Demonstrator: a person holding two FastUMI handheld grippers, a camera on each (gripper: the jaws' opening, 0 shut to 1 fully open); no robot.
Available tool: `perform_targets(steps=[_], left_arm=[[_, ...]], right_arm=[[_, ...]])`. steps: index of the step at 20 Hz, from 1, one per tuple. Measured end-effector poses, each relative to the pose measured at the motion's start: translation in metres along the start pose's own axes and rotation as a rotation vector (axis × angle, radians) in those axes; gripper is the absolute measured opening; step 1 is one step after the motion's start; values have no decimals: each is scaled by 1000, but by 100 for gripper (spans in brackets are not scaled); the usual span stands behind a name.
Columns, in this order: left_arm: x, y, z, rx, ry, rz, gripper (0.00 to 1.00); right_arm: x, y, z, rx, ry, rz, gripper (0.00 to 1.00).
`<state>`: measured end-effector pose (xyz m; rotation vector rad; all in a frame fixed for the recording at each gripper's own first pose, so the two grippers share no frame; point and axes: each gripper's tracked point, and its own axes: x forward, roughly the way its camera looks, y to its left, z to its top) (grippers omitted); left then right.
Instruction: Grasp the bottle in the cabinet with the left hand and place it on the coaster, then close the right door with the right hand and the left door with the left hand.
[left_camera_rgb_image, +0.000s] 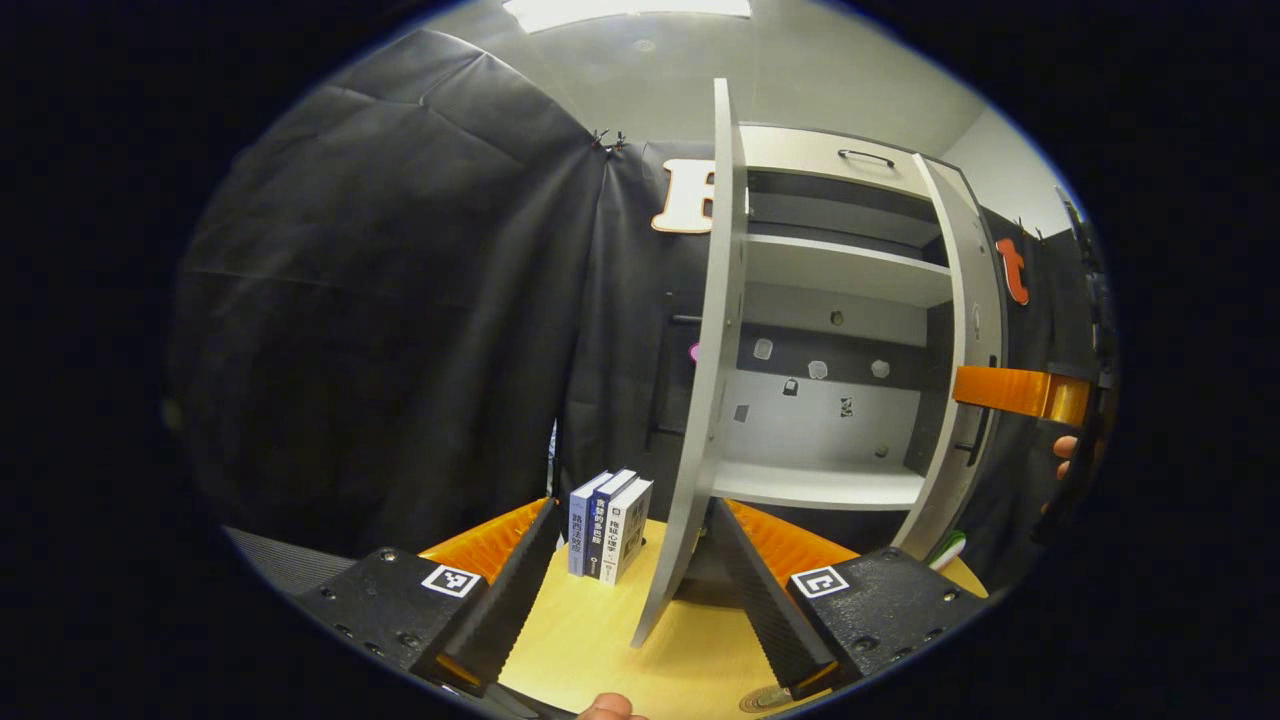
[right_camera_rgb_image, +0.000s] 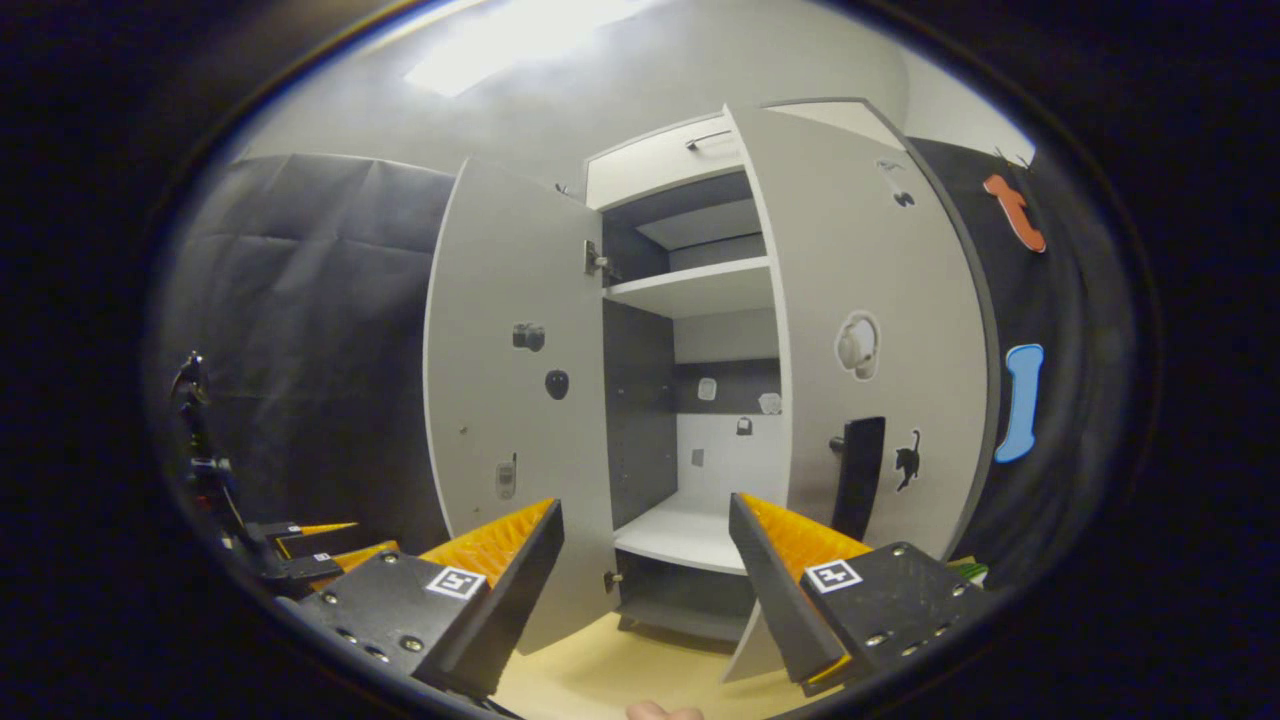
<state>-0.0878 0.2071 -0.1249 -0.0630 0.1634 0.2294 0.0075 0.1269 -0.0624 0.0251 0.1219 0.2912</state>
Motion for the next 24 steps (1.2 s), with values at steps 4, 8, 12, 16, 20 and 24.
perform_targets(steps=[4,8,12,16,20,24], left_arm=[[17,17,-2,6,2,10,97],[38,30,-2,-13,2,15,94],[57,45,1,-5,-6,42,97],[74,41,-1,-27,-3,22,93],[85,28,-14,-24,27,-3,93],[90,22,-19,-26,37,-15,96]], right_arm=[[1,1,-1,4,-4,-22,100],[-1,-4,-2,-18,-7,-66,100],[-7,-13,-1,-46,-17,-111,100],[-12,-21,-2,-61,-15,-147,100],[-14,-25,-2,-69,-13,-165,100],[-16,-30,-4,-82,-8,-181,100]])
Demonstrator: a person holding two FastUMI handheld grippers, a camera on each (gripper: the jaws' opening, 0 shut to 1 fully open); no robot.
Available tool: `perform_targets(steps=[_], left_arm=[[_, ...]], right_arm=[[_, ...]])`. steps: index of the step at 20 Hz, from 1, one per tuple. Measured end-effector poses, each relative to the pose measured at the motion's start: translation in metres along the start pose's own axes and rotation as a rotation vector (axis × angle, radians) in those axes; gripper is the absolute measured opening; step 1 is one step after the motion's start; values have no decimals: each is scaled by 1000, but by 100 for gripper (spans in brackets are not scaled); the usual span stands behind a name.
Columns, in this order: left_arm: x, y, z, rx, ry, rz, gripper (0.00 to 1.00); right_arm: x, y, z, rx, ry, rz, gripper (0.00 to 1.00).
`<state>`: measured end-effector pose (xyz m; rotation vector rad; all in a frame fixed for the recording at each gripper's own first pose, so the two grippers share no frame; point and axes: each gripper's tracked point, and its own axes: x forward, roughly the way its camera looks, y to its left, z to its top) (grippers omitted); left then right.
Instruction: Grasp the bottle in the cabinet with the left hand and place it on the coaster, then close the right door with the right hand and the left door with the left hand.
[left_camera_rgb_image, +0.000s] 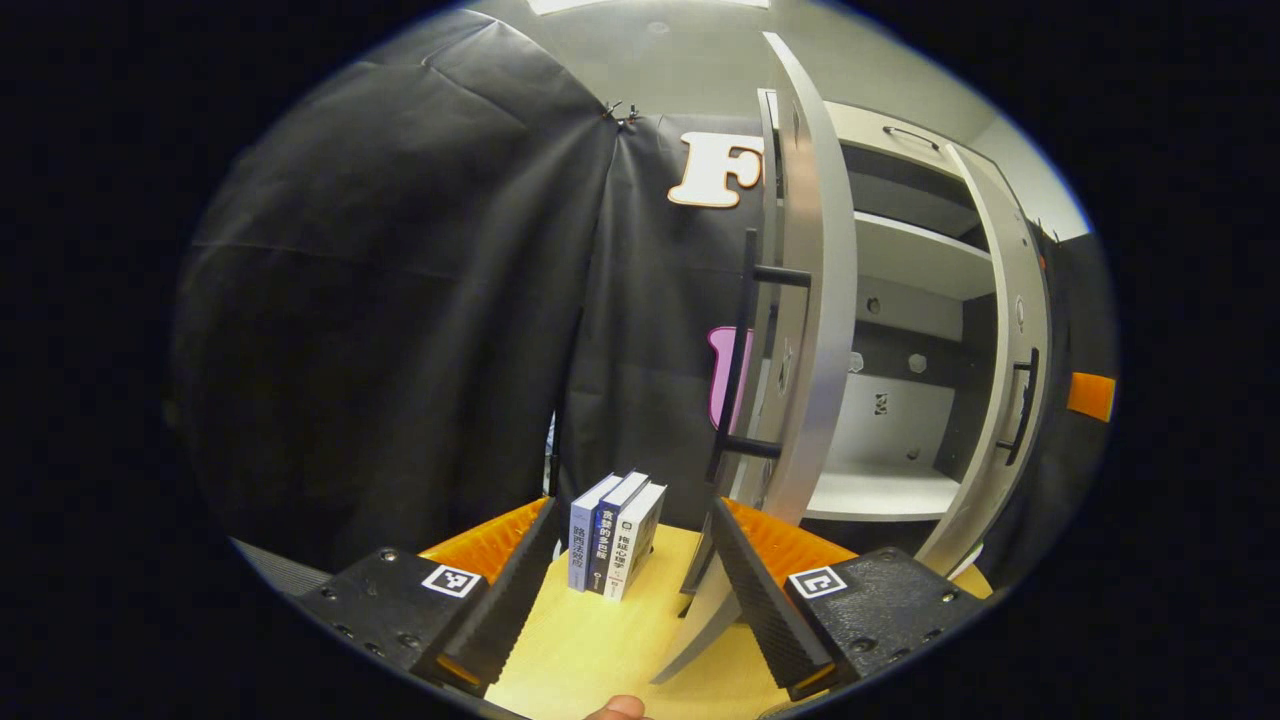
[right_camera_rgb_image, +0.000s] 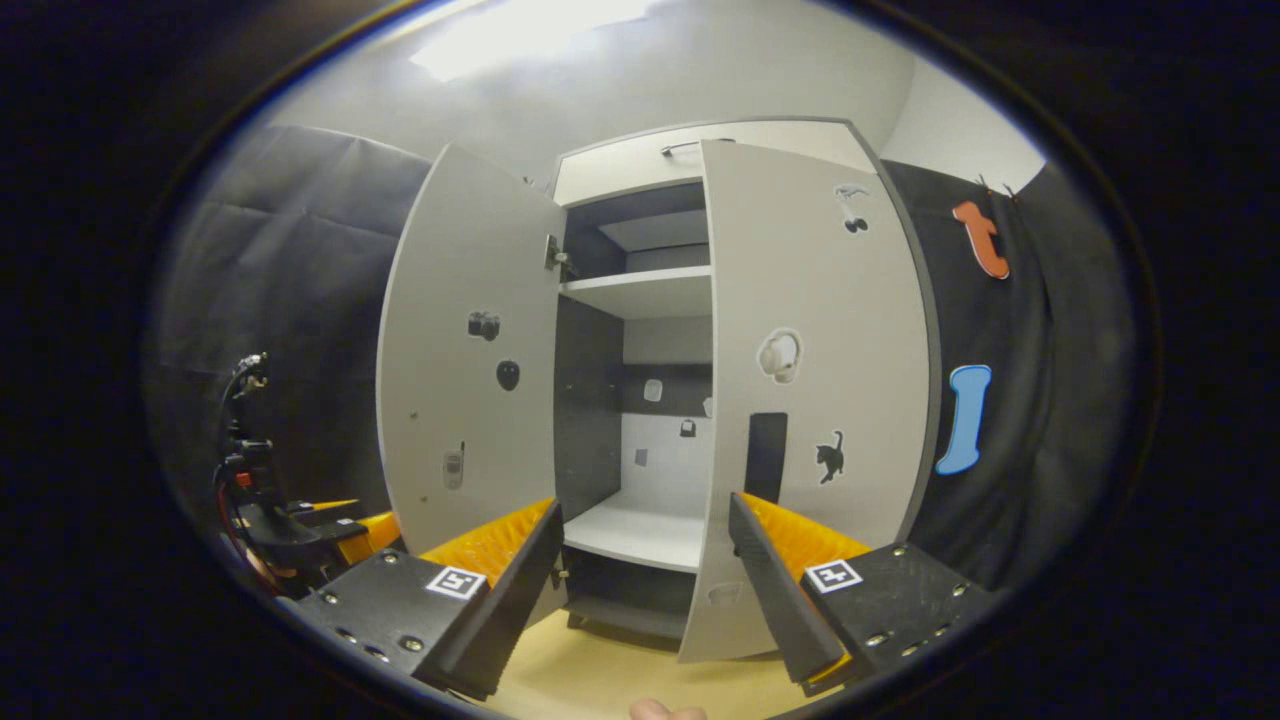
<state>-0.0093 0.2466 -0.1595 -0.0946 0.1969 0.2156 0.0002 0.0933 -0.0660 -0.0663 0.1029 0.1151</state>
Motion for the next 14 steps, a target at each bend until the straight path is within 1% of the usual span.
perform_targets(steps=[1,2,3,4,5,6,10,13,14], left_arm=[[0,-6,-1,-3,7,-27,95],[-1,-13,-2,-17,20,-54,95],[-2,-18,-5,-37,36,-78,94],[-3,-25,-7,-50,46,-101,94],[-4,-32,-8,-52,49,-119,94],[-5,-39,-8,-41,50,-135,94],[-8,-77,-13,0,54,-202,94],[-8,-103,-16,-4,57,-233,94],[-7,-109,-18,-3,59,-239,94]], right_arm=[[-1,-1,-1,-7,1,-1,100],[-1,-1,0,-11,0,2,97],[-2,0,0,-14,-1,6,97],[-3,0,1,-14,-3,7,100],[-4,-1,2,-12,-4,5,97],[-5,-2,2,-8,-4,5,100],[-7,-14,1,-14,-3,-17,100],[-11,-31,0,-26,0,-41,100],[-13,-36,0,-27,2,-49,97]])
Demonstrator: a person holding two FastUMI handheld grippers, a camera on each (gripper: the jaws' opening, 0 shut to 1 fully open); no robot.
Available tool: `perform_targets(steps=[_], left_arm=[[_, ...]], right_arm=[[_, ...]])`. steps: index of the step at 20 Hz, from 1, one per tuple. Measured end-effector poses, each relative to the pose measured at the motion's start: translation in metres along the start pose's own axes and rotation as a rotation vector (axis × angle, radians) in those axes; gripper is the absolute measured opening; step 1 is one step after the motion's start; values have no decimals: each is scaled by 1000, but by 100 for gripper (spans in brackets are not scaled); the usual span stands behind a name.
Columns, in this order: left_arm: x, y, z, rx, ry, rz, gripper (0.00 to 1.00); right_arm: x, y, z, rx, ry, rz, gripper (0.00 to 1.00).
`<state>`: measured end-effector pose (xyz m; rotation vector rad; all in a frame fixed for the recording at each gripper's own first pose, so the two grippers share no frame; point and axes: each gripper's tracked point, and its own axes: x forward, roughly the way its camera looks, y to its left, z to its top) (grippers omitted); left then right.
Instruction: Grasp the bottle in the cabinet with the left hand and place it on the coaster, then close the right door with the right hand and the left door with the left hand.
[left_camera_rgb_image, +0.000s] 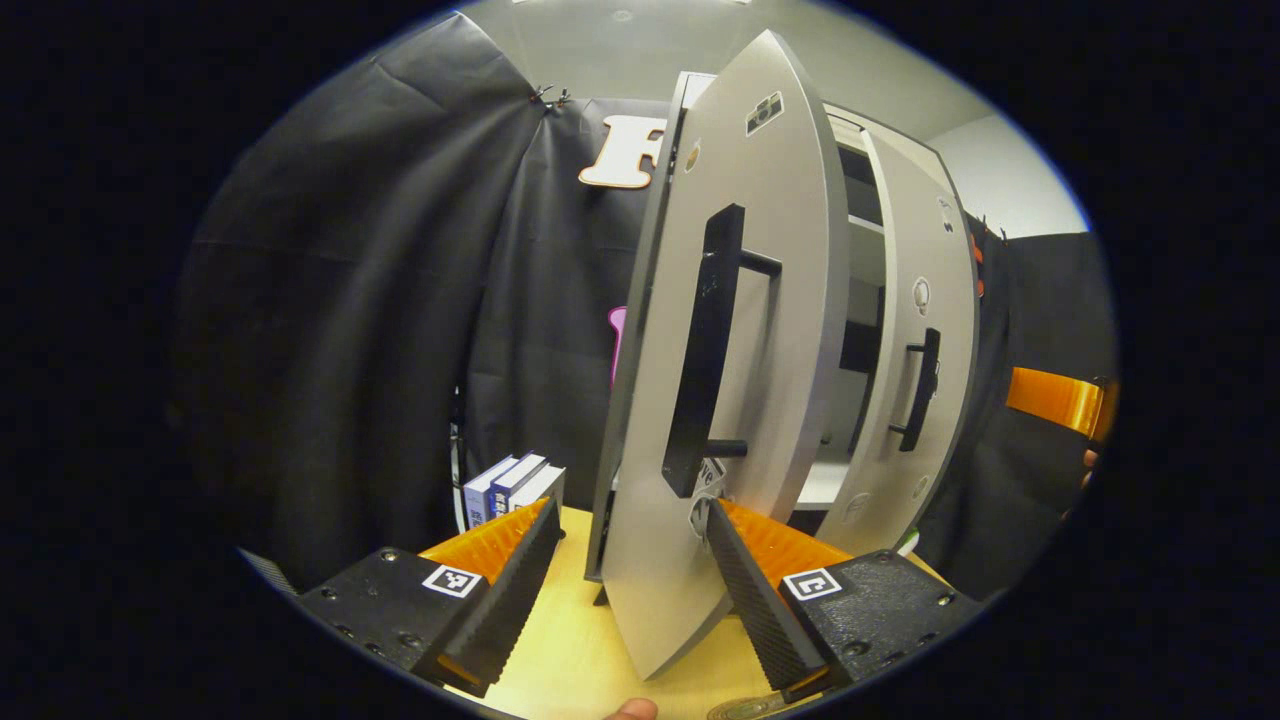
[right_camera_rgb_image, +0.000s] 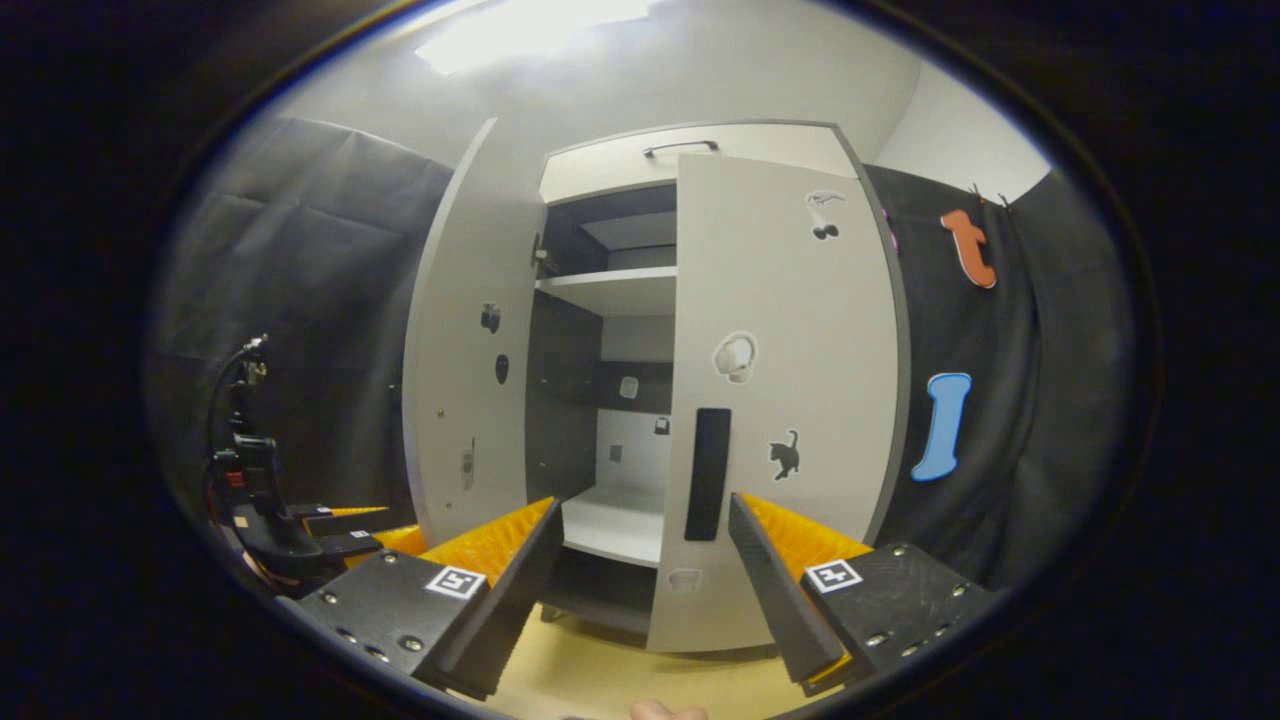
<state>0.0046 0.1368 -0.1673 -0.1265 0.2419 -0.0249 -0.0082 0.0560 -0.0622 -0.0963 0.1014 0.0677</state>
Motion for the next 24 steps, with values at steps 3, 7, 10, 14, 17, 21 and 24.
perform_targets(steps=[3,7,10,14,17,21,24], left_arm=[[4,-10,-1,8,5,-10,94],[6,-14,-1,11,6,-7,88],[8,-21,-3,12,11,-22,88],[16,-43,-4,27,17,-72,94],[20,-68,-3,41,14,-130,94],[21,-87,2,47,4,-164,94],[21,-99,8,49,-6,-179,94]], right_arm=[[-1,-11,-1,5,0,-13,100],[-4,-16,-3,7,7,-10,100],[-5,-17,-4,1,11,-2,100],[-6,-21,-4,-6,11,-2,100],[-8,-26,-3,-9,10,-10,100],[-12,-35,-3,-7,13,-27,100],[-14,-40,-5,-10,22,-38,100]])
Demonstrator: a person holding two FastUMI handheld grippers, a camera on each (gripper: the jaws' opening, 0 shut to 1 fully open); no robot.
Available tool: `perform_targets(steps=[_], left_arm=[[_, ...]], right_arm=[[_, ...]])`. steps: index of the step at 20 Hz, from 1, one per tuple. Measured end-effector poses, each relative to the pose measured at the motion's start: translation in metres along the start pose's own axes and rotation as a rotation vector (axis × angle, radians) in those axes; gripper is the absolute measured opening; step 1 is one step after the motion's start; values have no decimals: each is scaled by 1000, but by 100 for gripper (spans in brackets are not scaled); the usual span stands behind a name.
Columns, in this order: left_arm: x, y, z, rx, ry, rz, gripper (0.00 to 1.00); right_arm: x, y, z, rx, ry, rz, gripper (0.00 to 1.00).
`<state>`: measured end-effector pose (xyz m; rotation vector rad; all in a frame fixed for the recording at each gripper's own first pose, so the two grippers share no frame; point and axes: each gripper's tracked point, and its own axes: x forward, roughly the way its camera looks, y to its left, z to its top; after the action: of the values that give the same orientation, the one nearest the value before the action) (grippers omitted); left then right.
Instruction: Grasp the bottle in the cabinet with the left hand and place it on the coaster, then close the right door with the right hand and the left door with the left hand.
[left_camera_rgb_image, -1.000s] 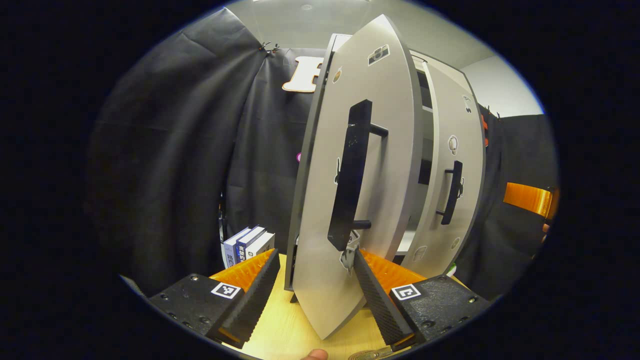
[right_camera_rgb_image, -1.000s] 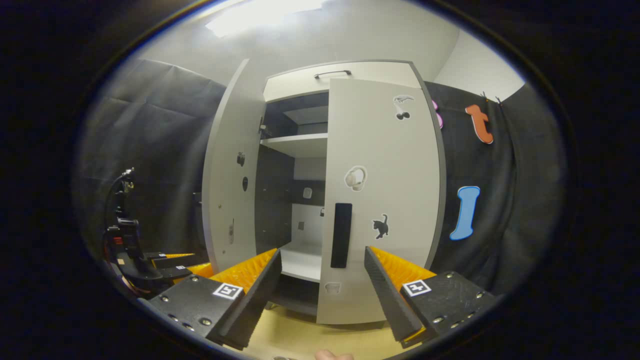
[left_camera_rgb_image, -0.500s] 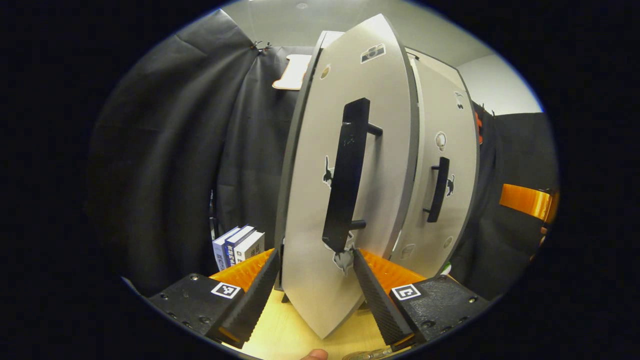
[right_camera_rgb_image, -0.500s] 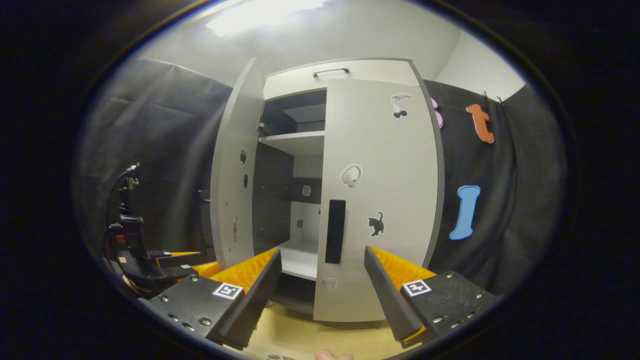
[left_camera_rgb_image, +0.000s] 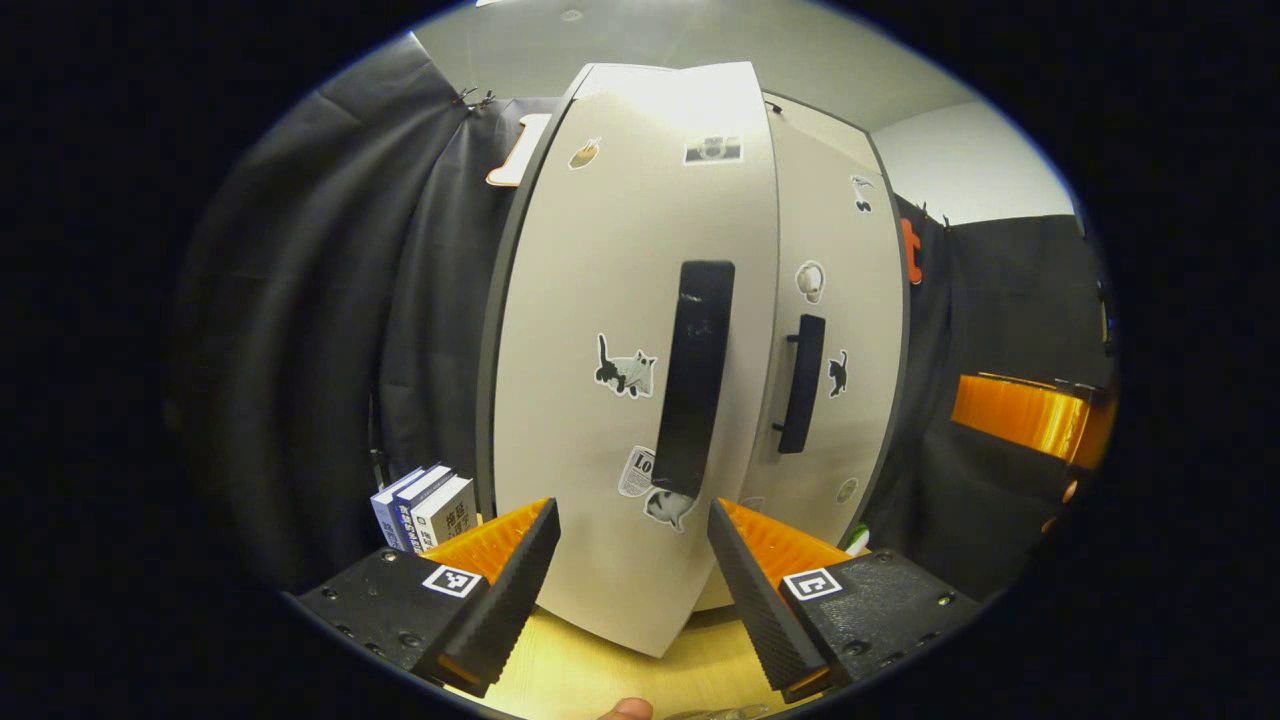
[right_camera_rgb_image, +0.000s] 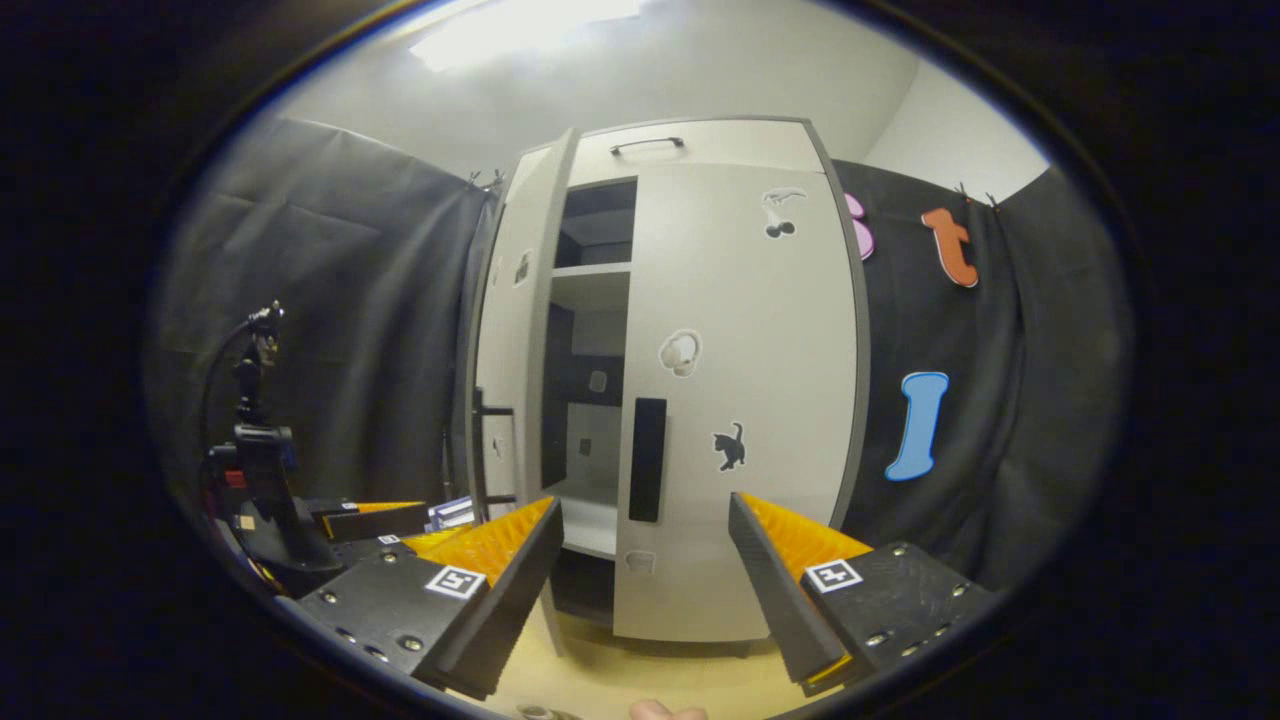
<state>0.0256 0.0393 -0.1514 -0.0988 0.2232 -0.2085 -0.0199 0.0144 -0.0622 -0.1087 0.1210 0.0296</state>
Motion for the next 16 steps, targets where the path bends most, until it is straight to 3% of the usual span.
perform_targets(steps=[7,16], left_arm=[[-1,-27,47,19,-70,-14,94],[-14,-71,112,63,-143,12,94]], right_arm=[[-6,-27,11,-6,-6,-53,100],[-15,-81,53,6,-60,-136,100]])
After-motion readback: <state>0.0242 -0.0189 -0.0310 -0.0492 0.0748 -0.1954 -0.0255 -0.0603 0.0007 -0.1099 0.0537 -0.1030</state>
